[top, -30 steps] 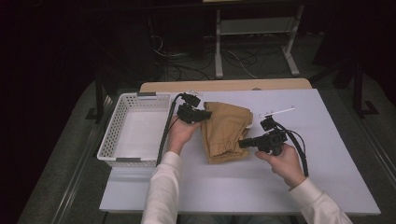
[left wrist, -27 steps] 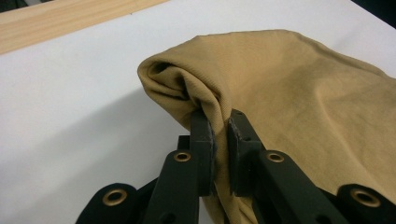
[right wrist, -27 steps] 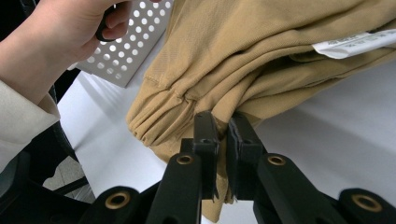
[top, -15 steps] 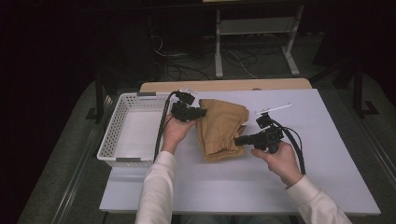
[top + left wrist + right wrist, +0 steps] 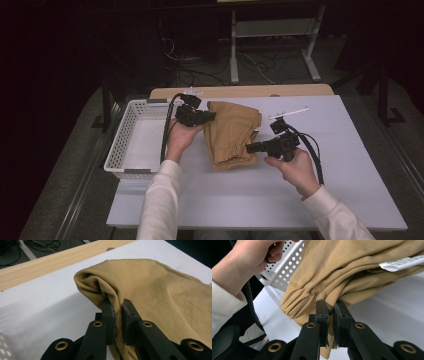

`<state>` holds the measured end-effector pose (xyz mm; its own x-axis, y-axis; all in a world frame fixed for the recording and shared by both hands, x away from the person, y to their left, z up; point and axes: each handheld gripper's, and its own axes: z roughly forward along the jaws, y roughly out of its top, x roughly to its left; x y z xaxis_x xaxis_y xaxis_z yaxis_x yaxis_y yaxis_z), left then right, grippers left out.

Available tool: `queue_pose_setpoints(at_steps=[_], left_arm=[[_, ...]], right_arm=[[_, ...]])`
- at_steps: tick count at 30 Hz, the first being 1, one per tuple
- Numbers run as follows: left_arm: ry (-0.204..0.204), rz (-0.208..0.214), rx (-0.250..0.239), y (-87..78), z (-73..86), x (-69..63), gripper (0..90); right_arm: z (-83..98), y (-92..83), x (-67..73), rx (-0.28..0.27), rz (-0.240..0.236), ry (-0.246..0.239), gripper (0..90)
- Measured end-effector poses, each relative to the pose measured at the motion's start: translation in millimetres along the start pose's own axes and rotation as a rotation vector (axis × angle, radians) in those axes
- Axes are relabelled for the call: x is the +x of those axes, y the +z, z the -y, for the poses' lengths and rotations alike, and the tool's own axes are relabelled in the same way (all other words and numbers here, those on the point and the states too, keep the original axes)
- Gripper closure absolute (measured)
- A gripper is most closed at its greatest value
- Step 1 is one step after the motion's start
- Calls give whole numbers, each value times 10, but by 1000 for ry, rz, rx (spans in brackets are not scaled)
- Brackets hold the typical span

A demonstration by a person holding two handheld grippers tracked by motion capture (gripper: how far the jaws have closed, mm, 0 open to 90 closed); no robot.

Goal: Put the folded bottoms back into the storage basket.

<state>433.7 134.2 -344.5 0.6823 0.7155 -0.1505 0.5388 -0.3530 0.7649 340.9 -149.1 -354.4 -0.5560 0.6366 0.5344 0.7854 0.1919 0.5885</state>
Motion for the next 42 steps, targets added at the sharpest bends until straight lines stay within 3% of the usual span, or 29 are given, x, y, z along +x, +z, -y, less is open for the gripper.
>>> queue_pose_setpoints(at_steps=[42], left_arm=[[-30, -27, -83, -608, -69, 512, 830]], right_arm=[[-525, 299, 438, -7, -24, -70, 818]])
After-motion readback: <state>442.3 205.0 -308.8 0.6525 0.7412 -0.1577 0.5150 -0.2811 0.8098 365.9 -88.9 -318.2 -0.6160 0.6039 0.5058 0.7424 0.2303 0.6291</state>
